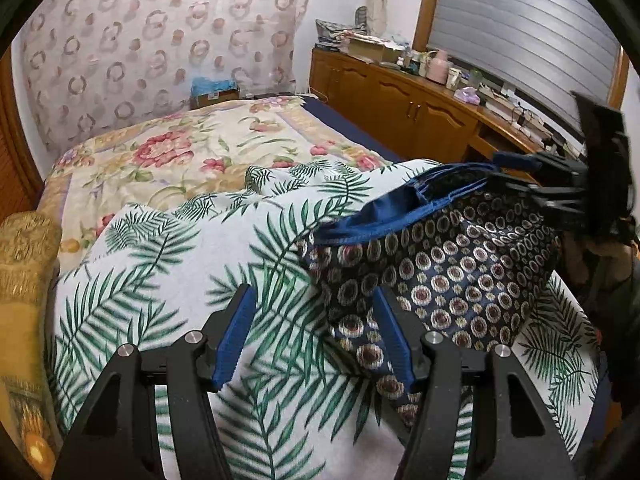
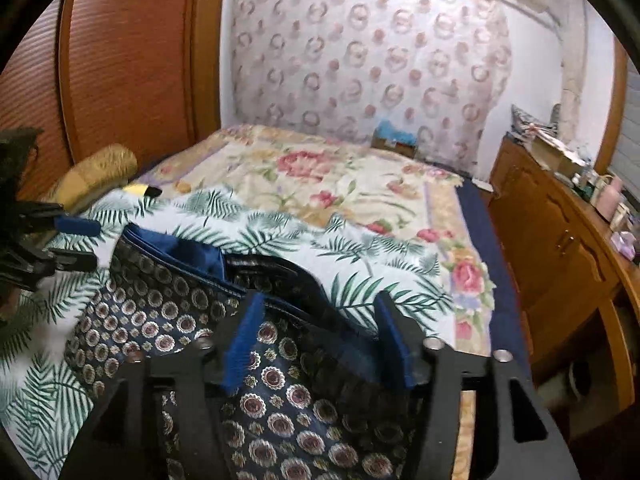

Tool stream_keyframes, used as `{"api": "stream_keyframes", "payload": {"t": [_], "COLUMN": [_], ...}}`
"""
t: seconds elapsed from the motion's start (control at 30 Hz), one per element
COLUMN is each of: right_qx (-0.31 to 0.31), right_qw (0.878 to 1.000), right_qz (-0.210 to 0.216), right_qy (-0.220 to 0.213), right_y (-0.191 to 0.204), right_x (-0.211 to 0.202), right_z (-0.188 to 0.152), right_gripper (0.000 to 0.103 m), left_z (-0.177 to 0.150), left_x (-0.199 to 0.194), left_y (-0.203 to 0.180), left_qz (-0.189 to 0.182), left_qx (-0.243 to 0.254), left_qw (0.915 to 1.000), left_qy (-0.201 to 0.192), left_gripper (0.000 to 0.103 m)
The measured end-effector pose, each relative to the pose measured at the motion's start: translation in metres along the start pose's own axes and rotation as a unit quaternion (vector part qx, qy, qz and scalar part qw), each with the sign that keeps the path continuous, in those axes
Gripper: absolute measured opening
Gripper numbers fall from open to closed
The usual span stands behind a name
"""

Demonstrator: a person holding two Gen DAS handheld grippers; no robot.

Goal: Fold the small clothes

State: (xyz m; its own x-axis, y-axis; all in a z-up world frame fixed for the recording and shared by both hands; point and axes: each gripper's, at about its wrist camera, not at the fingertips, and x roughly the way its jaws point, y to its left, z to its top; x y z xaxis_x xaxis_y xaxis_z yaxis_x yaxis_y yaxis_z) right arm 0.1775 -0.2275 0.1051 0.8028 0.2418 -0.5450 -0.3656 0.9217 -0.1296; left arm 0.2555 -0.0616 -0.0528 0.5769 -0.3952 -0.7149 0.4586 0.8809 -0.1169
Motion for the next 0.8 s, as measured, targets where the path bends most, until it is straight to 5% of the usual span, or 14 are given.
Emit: {"api": "stream_keyframes", "payload": {"t": [0.5,0.8], "right_qx": [0.072,0.117], "right_qw": [0.995,0.99], "right_qz": [-0.043,0.0], "right_qy": [0.059,0.081], "right_y": [-0.026,-0.049], "right_x": [-0.011,0.024], "right_z": [-0.053,-0.049], "right_gripper": [0.067,0.067], "left_z": [0.019,0.024], "left_x": [0.062,0.069], "left_y": [0.019,0.012], "left_qz": [-0.027,-0.03], "left_qx": [-0.021,-0.02], "left_qw": [0.9981,0.9978], "left_qy": [0.051,0.055], "left_gripper": [0.062,0.062]}}
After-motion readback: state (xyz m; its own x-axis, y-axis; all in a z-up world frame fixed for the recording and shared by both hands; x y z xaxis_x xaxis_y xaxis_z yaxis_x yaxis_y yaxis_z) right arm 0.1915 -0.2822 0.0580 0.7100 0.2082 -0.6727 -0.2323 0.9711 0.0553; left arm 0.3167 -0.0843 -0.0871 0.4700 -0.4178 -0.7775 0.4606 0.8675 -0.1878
